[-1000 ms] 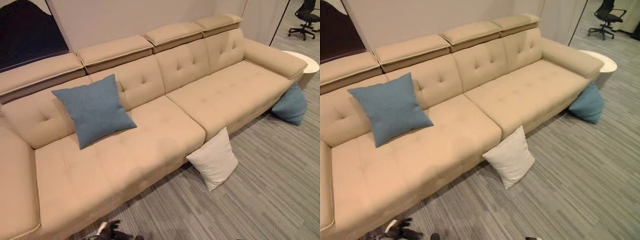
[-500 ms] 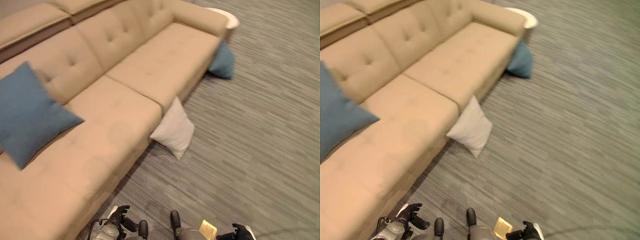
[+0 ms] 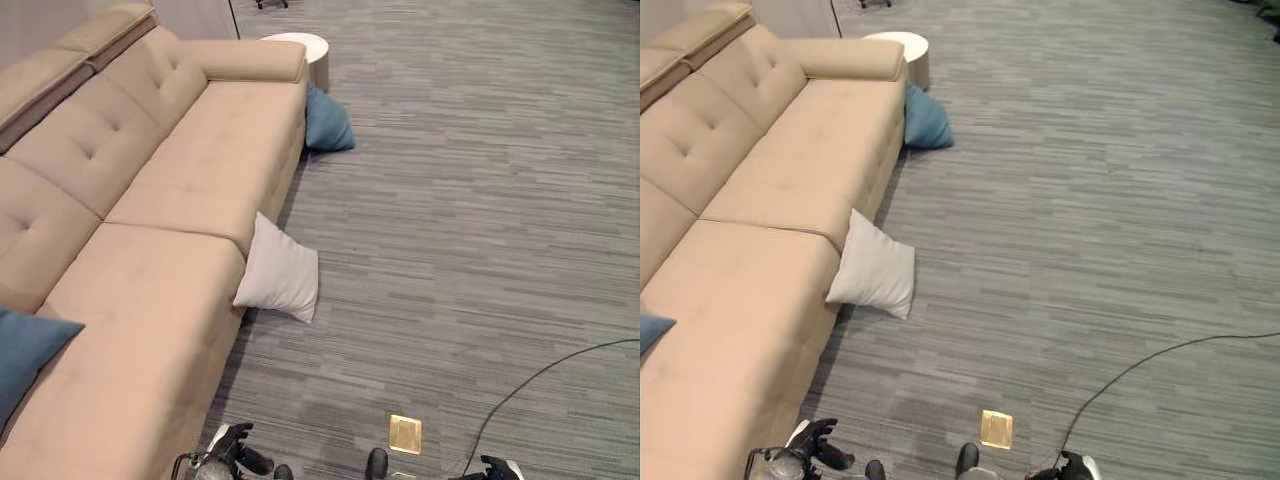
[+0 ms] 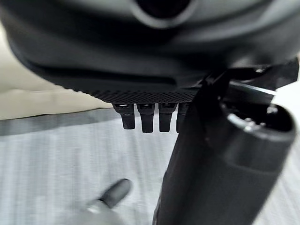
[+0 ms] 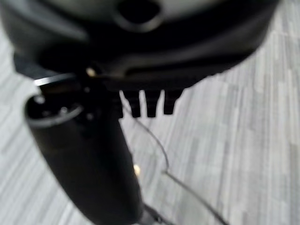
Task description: Pick up all the scattered cushions and arrange them neatly on the sofa.
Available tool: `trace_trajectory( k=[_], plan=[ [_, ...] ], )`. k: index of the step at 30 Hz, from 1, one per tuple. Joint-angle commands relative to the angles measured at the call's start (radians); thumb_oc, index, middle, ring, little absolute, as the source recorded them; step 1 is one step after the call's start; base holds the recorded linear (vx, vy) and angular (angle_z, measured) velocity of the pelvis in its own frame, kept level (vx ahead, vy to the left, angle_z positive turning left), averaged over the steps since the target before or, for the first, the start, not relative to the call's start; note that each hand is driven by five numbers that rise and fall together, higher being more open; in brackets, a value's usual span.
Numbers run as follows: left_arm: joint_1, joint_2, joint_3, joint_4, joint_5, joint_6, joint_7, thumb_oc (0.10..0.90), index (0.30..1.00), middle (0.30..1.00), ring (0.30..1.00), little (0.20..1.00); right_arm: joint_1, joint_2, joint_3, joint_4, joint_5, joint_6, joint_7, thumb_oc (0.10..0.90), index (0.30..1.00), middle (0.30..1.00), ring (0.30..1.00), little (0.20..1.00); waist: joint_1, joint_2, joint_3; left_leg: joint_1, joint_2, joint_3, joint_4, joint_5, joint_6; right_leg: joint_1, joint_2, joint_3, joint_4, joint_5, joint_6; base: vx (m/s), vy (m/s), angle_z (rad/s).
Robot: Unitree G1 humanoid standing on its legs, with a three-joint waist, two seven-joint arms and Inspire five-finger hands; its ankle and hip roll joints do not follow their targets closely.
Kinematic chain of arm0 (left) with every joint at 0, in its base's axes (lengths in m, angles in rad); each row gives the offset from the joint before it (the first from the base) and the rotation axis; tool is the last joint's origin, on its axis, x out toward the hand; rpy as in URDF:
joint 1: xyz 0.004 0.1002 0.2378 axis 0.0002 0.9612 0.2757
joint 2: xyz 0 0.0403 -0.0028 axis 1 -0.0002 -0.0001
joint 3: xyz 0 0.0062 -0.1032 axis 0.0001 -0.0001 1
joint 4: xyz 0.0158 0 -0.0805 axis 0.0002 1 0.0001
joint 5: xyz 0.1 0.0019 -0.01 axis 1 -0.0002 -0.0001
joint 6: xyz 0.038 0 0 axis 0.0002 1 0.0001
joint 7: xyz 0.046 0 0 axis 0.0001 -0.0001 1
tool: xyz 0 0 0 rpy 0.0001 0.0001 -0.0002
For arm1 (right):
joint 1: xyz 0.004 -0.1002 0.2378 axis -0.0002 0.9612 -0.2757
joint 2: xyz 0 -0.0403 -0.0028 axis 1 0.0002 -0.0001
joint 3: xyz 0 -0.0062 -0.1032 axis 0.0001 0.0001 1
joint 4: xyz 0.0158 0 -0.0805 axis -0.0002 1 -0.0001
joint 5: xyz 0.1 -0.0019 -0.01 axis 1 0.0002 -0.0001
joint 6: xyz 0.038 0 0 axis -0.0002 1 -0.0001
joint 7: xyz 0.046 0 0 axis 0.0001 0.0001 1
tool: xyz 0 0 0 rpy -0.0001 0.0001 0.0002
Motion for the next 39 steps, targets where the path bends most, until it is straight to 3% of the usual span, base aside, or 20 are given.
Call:
trace_trajectory(
  k=[1,2,6,9,10,11,15,18,19,20,22,23,26,27,29,33,34,36,37,39],
  plan=[
    [-0.028,0.007,-0.014,-0.027,-0.005,-0.03,0.004,0.8,0.9,0.9,0.9,0.9,-0.013,-0.032,0.002,0.029,0.04,-0.017,-0.041,0.8,0.9,0.9,0.9,0.9,0.013,-0.03,0.025,-0.066,-0.033,-0.031,0.113,-0.106,0.017,0.019,-0.002,0.065,-0.004,-0.027,0.057,0.15,-0.155,-0.38],
    [-0.027,0.004,-0.036,-0.039,-0.009,-0.033,-0.002,0.8,0.9,0.9,0.9,0.9,-0.011,-0.037,0.008,0.027,0.045,-0.019,-0.039,0.8,0.9,0.9,0.9,0.9,0.032,-0.038,0.033,-0.126,-0.106,-0.123,0.139,-0.12,0.028,0.035,0.014,0.098,-0.015,-0.032,0.052,0.13,-0.109,-0.4],
    [-0.025,0.002,-0.038,-0.024,-0.002,-0.03,-0.005,0.8,0.9,0.9,0.9,0.9,-0.006,-0.039,0.013,0.026,0.039,-0.019,-0.037,0.8,0.9,0.9,0.9,0.9,0.042,-0.037,0.03,-0.156,-0.138,-0.127,0.082,-0.114,0.031,0.066,0.03,0.115,-0.027,-0.047,0.056,0.19,-0.065,-0.34],
    [-0.023,0.003,-0.038,-0.014,0.009,-0.03,-0.007,0.8,0.9,0.9,0.9,0.9,-0.008,-0.038,0.022,0.03,0.03,-0.015,-0.039,0.8,0.9,0.9,0.9,0.9,0.066,-0.03,0.028,-0.212,-0.177,-0.124,0.012,-0.041,0.027,0.108,0.068,0.149,-0.045,-0.063,0.053,0.21,-0.023,-0.06],
    [-0.023,0.003,-0.038,-0.014,0.009,-0.03,-0.007,0.8,0.9,0.9,0.9,0.9,-0.008,-0.038,0.022,0.03,0.03,-0.015,-0.039,0.8,0.9,0.9,0.9,0.9,0.066,-0.03,0.028,-0.212,-0.177,-0.124,0.012,-0.041,0.027,0.109,0.068,0.15,-0.045,-0.063,0.053,0.22,-0.011,-0.36],
    [-0.018,0.006,-0.031,-0.014,0.007,-0.032,-0.005,0.8,0.9,0.9,0.9,0.9,-0.008,-0.035,0.029,0.037,0.026,-0.012,-0.042,0.8,0.9,0.9,0.9,0.9,0.09,-0.023,0.025,-0.233,-0.191,-0.125,-0.02,-0.009,0.025,0.135,0.094,0.181,-0.049,-0.081,0.046,0.15,-0.004,-0.5],
    [0.0,0.012,-0.011,-0.005,0.006,-0.03,-0.008,0.8,0.9,0.9,0.9,0.9,-0.001,-0.027,0.036,0.033,0.009,-0.01,-0.033,0.8,0.9,0.9,0.9,0.9,0.105,-0.033,-0.002,-0.196,-0.201,-0.142,-0.041,-0.022,0.046,0.168,0.092,0.201,-0.034,-0.115,0.047,0.33,0.043,-0.62],
    [0.014,0.029,0.006,-0.014,0.009,-0.026,-0.015,0.8,0.9,0.9,0.9,0.9,-0.012,-0.022,0.047,0.009,-0.017,-0.012,-0.01,0.8,0.9,0.9,0.9,0.9,0.126,-0.046,-0.024,-0.138,-0.204,-0.135,-0.036,-0.077,0.088,0.126,0.041,0.193,0.175,-0.115,0.1,0.36,0.116,-0.46],
    [0.011,0.039,0.008,-0.033,0.001,-0.025,-0.017,0.8,0.9,0.9,0.9,0.9,-0.027,-0.024,0.057,-0.008,-0.019,-0.012,-0.002,0.8,0.9,0.9,0.9,0.9,0.114,-0.038,-0.003,-0.112,-0.203,-0.144,-0.027,-0.096,0.11,0.03,0.025,0.201,0.347,-0.042,0.135,0.19,0.101,-0.26],
    [0.003,0.052,0.005,-0.032,-0.002,-0.023,-0.012,0.8,0.9,0.9,0.9,0.9,-0.045,-0.022,0.066,-0.029,-0.025,-0.015,0.001,0.8,0.9,0.9,0.9,0.9,0.098,-0.021,0.02,-0.096,-0.192,-0.159,-0.017,-0.113,0.123,-0.062,0.008,0.186,0.473,-0.01,0.147,0.18,0.076,-0.14],
    [-0.001,0.056,0.004,-0.035,-0.002,-0.023,-0.009,0.8,0.9,0.9,0.9,0.9,-0.05,-0.02,0.069,-0.033,-0.025,-0.016,-0.001,0.8,0.9,0.9,0.9,0.9,0.095,-0.014,0.025,-0.087,-0.189,-0.166,-0.013,-0.124,0.127,-0.095,-0.008,0.169,0.502,-0.02,0.139,0.15,-0.005,0.13],
    [-0.008,0.059,0.009,-0.035,-0.01,-0.025,-0.005,0.8,0.9,0.9,0.9,0.9,-0.061,-0.019,0.075,-0.041,-0.026,-0.018,0.0,0.8,0.9,0.9,0.9,0.9,0.094,-0.005,0.025,-0.055,-0.18,-0.182,-0.027,-0.142,0.125,-0.13,-0.032,0.133,0.441,-0.057,0.107,0.17,-0.05,0.5],
    [-0.008,0.057,0.011,-0.028,-0.01,-0.027,-0.006,0.8,0.9,0.9,0.9,0.9,-0.065,-0.024,0.082,-0.04,-0.027,-0.017,0.0,0.8,0.9,0.9,0.9,0.9,0.082,-0.003,0.027,-0.01,-0.176,-0.191,-0.045,-0.162,0.118,-0.145,-0.036,0.125,0.352,-0.06,0.094,0.28,-0.123,0.39],
    [-0.009,0.051,0.008,-0.007,0.0,-0.032,-0.006,0.8,0.9,0.9,0.9,0.9,-0.065,-0.028,0.084,-0.037,-0.029,-0.014,0.001,0.8,0.9,0.9,0.9,0.9,0.063,-0.009,0.028,0.041,-0.178,-0.206,-0.067,-0.186,0.105,-0.198,-0.045,0.136,0.216,-0.012,0.104,0.41,-0.236,0.14],
    [-0.012,0.045,0.003,0.022,0.026,-0.032,-0.006,0.8,0.9,0.9,0.9,0.9,-0.052,-0.032,0.084,-0.024,-0.031,-0.013,0.003,0.8,0.9,0.9,0.9,0.9,0.04,-0.021,0.021,0.099,-0.176,-0.239,-0.086,-0.22,0.084,-0.182,-0.038,0.169,0.072,0.034,0.122,0.48,-0.332,0.09],
    [0.009,0.029,0.01,0.031,0.021,-0.038,-0.001,0.8,0.9,0.9,0.9,0.9,-0.037,-0.031,0.089,-0.012,-0.034,-0.015,0.005,0.8,0.9,0.9,0.9,0.9,0.034,-0.023,-0.005,0.138,-0.141,-0.243,-0.091,-0.23,0.064,-0.152,-0.02,0.158,0.064,0.052,0.106,0.26,-0.215,0.63],
    [0.009,0.024,0.013,0.031,0.019,-0.036,-0.001,0.8,0.9,0.9,0.9,0.9,-0.034,-0.029,0.085,-0.009,-0.029,-0.02,0.003,0.8,0.9,0.9,0.9,0.9,0.035,-0.022,-0.008,0.127,-0.126,-0.245,-0.061,-0.203,0.046,-0.133,-0.01,0.152,0.055,0.044,0.096,0.15,-0.259,0.44],
    [0.0,0.022,0.008,0.022,0.007,-0.036,-0.004,0.8,0.9,0.9,0.9,0.9,-0.039,-0.032,0.081,-0.009,-0.007,-0.034,-0.006,0.8,0.9,0.9,0.9,0.9,0.046,-0.037,0.02,0.0,-0.094,-0.223,0.161,-0.077,0.01,-0.068,-0.007,0.134,0.037,0.018,0.066,0.14,-0.385,0.23],
    [-0.008,0.023,0.0,0.004,-0.003,-0.034,-0.005,0.8,0.9,0.9,0.9,0.9,-0.043,-0.036,0.082,-0.011,0.007,-0.034,-0.01,0.8,0.9,0.9,0.9,0.9,0.057,-0.048,0.039,-0.076,-0.075,-0.199,0.274,-0.047,0.018,-0.038,0.002,0.127,0.032,-0.002,0.038,0.13,-0.373,0.15],
    [-0.01,0.022,-0.01,-0.008,-0.005,-0.033,-0.006,0.8,0.9,0.9,0.9,0.9,-0.045,-0.043,0.082,-0.014,0.015,-0.032,-0.009,0.8,0.9,0.9,0.9,0.9,0.065,-0.057,0.044,-0.122,-0.062,-0.164,0.306,-0.049,0.025,-0.004,0.007,0.108,0.024,-0.027,0.023,0.18,-0.25,0.21]
  ],
)
